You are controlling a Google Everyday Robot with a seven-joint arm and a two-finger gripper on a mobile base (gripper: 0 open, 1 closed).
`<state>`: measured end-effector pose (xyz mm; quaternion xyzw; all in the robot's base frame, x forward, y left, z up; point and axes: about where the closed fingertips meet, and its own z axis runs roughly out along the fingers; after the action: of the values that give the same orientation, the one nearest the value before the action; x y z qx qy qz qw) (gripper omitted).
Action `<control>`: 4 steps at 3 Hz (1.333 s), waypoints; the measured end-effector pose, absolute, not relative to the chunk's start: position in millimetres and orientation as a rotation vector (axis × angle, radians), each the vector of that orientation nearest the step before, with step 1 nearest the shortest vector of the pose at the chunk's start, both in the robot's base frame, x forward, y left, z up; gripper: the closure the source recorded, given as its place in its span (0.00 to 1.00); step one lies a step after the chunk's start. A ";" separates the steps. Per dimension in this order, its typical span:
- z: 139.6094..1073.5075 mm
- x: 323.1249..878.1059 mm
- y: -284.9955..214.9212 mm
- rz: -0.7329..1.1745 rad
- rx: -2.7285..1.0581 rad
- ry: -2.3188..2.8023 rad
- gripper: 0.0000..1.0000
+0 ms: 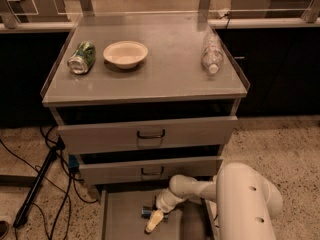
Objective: Pick redbull can from bottom drawer and place on counter
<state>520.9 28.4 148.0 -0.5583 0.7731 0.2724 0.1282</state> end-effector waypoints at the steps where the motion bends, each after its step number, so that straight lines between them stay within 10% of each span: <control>1: 140.9 521.1 28.2 0.804 -1.620 2.255 0.00; 4: 118.7 507.6 27.6 0.857 -1.593 2.306 0.03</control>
Offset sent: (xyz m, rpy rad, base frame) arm -0.0027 -0.0031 -0.0204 0.0099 0.0376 -0.0163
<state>507.6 27.6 118.7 -0.5406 0.7825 0.2907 0.1049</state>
